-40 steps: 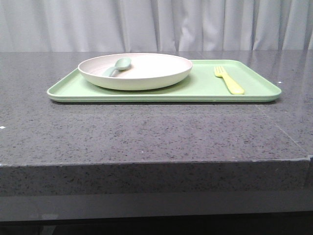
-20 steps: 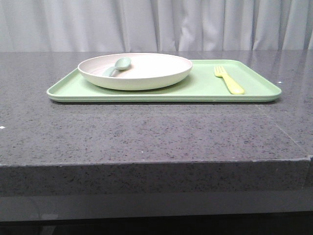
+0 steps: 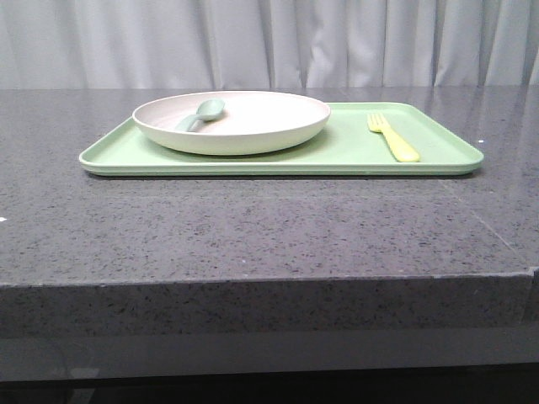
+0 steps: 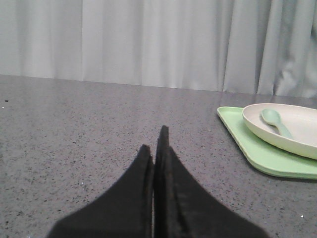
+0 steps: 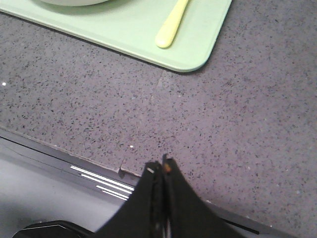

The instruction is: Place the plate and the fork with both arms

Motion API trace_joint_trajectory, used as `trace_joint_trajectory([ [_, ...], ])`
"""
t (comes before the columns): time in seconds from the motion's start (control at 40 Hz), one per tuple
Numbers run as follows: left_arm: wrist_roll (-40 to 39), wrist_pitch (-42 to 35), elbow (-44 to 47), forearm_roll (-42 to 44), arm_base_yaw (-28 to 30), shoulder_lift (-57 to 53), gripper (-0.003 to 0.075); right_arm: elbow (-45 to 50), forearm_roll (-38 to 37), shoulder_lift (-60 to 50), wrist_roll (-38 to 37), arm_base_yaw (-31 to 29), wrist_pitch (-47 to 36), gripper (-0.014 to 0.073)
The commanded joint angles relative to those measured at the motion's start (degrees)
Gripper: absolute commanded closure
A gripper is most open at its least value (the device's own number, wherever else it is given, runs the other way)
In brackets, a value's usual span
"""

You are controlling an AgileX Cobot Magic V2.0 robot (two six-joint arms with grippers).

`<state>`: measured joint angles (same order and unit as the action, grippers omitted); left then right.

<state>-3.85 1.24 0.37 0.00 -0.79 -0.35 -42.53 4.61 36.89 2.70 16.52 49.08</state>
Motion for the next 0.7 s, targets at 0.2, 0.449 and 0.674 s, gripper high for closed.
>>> trace_joint_trajectory([
  [0.2,-0.7,-2.5,0.1,0.0,2.9,-1.2,0.0739,-1.6,0.1,0.0,0.5,-0.3,-3.2,0.0662],
  [0.449,-0.7,-2.3,0.1,0.0,3.7,-1.2,0.0739,-1.6,0.1,0.0,0.5,-0.3,-3.2,0.0662],
  [0.674,-0.7,-2.3,0.1,0.0,4.1,-1.2,0.0739,-1.6,0.1,0.0,0.5,-0.3,-3.2,0.0662],
])
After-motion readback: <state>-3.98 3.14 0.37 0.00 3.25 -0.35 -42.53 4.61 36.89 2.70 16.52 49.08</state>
